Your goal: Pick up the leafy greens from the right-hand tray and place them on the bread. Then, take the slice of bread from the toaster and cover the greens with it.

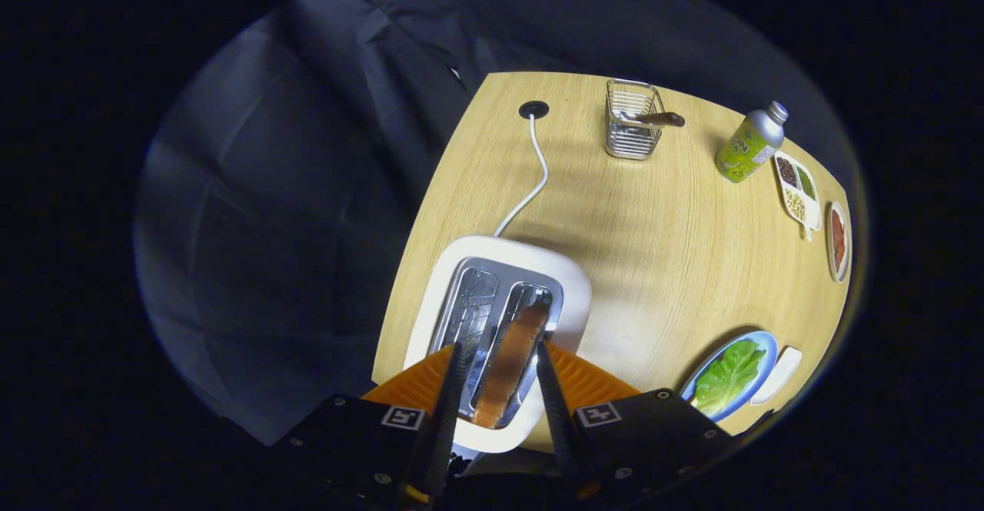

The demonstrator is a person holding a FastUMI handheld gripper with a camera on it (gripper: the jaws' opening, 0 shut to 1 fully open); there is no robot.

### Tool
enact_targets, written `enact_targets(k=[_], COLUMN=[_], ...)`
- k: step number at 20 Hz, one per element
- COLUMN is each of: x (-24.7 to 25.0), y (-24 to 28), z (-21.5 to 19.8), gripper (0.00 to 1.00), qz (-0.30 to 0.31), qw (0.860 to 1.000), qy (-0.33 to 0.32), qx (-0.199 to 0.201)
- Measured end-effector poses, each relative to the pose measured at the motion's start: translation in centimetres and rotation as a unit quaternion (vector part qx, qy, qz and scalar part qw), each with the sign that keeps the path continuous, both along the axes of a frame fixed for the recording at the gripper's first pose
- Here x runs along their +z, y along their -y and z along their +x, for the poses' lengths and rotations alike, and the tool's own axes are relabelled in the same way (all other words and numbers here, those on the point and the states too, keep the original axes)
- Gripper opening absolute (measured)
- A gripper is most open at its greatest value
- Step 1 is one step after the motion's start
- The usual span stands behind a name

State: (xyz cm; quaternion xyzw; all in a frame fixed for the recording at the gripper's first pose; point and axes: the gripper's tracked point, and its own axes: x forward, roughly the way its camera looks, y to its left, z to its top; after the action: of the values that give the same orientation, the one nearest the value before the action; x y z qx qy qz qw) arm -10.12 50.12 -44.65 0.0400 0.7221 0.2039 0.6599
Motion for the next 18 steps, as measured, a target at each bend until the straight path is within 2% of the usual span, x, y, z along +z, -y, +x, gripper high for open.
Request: enact_targets(k=[2, 7, 10, 18], x=[-0.4, -0.4, 0.5, 5.1], y=[-0.2, 0.3, 0.6, 3.8], z=[-0.6, -0.1, -0.2, 0.5], gripper=[0.47, 0.18, 0.14, 0.14], qz=[-0.001, 0.007, 0.034, 0.125], qw=[1.000, 1.000, 0.999, 0.991], qy=[-0.017, -0.008, -0.008, 0.004], qx=[0.001, 0.002, -0.004, -0.038])
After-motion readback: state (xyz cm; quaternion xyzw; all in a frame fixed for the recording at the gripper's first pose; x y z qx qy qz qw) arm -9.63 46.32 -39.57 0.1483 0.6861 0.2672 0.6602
